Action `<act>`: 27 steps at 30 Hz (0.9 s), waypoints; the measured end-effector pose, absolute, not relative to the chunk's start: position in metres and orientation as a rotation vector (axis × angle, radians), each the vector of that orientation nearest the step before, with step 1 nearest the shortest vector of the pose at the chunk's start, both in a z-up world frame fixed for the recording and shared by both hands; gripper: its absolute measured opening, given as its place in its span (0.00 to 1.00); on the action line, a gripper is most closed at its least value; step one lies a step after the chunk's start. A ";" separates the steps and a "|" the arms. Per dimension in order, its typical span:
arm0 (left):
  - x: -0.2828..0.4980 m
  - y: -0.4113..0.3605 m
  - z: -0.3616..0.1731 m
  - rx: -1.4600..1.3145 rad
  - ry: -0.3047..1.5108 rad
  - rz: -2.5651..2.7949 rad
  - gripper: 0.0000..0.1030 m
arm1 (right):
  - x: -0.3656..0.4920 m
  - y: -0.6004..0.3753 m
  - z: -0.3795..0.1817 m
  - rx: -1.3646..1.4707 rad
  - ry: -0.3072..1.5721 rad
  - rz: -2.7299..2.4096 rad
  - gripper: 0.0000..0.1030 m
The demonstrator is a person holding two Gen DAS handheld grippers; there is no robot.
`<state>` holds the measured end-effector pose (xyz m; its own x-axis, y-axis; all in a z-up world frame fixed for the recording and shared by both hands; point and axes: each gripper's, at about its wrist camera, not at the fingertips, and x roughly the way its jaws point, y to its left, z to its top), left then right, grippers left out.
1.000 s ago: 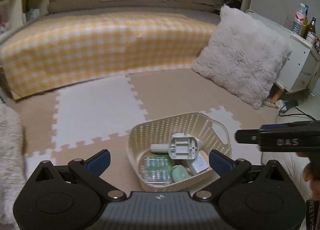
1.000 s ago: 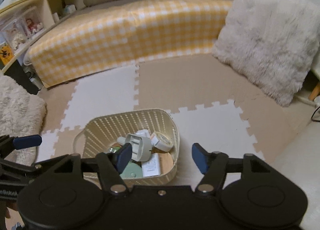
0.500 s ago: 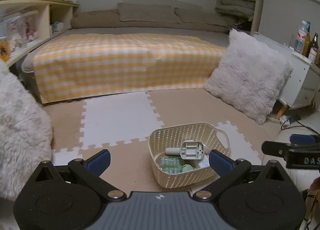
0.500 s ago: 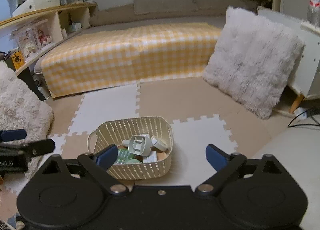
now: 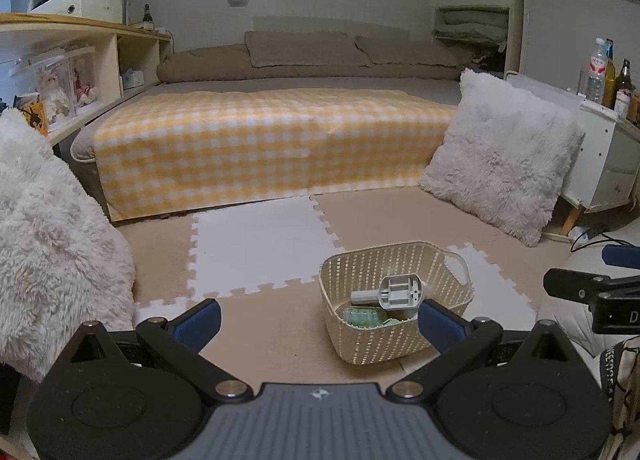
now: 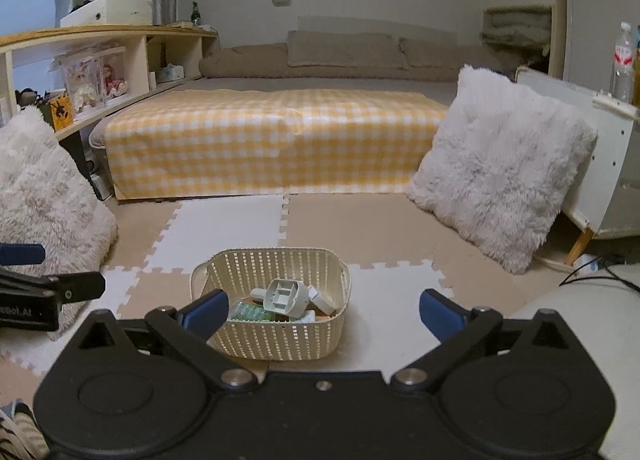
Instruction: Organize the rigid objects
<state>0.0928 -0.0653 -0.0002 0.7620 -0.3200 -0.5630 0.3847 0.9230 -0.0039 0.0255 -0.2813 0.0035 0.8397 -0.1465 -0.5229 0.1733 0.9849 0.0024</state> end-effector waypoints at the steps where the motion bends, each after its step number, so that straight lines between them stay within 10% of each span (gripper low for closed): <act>1: 0.092 -0.065 0.000 0.112 0.588 -0.384 1.00 | 0.024 -0.280 0.003 0.048 0.542 -0.171 1.00; 27: 0.090 -0.059 -0.006 0.107 0.574 -0.358 1.00 | 0.017 -0.282 -0.004 0.063 0.504 -0.193 1.00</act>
